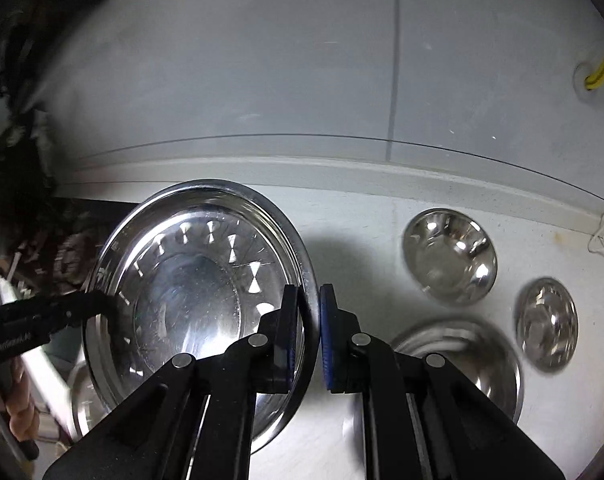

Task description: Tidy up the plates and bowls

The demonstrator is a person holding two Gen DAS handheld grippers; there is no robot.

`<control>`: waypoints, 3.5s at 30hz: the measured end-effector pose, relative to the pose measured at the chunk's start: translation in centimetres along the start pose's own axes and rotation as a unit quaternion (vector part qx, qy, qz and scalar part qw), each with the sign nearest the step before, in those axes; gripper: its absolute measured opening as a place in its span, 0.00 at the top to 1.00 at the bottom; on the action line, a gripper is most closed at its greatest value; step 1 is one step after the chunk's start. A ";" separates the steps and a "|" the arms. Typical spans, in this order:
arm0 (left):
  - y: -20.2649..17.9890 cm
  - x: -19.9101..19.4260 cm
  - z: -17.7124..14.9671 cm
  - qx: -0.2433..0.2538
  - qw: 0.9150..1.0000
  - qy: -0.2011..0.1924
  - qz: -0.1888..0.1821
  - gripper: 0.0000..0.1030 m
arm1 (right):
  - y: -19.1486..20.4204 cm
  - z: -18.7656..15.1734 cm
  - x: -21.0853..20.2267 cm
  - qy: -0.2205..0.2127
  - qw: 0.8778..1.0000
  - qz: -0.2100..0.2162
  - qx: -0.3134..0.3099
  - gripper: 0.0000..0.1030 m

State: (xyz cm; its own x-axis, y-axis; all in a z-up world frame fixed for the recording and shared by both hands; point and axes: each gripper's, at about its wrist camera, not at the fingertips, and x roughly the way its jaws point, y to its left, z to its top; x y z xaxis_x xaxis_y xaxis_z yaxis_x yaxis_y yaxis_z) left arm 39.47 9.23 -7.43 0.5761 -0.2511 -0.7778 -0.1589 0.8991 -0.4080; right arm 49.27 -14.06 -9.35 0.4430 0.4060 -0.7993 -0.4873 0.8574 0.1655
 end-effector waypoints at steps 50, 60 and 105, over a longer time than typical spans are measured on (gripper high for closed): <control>17.3 -3.3 -15.6 -0.036 0.994 0.091 0.050 0.90 | 15.0 -19.5 4.7 0.135 0.988 0.053 0.062 0.91; 17.1 -4.0 -15.3 -0.028 0.995 0.080 0.054 0.90 | 15.1 -19.5 4.7 0.132 0.988 0.058 0.056 0.90; 17.6 11.7 8.2 -0.094 0.991 0.077 0.047 0.55 | 6.4 1.1 16.7 0.097 0.982 0.111 0.119 0.31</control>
State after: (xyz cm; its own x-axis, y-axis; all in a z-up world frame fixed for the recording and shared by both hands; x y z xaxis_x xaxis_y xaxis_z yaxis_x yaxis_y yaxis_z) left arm 50.04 25.10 -19.83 0.4254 -0.2335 -0.8744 -0.3617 0.8418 -0.4008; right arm 54.39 -1.47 -21.02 0.1817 0.5436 -0.8194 -0.3559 0.8132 0.4605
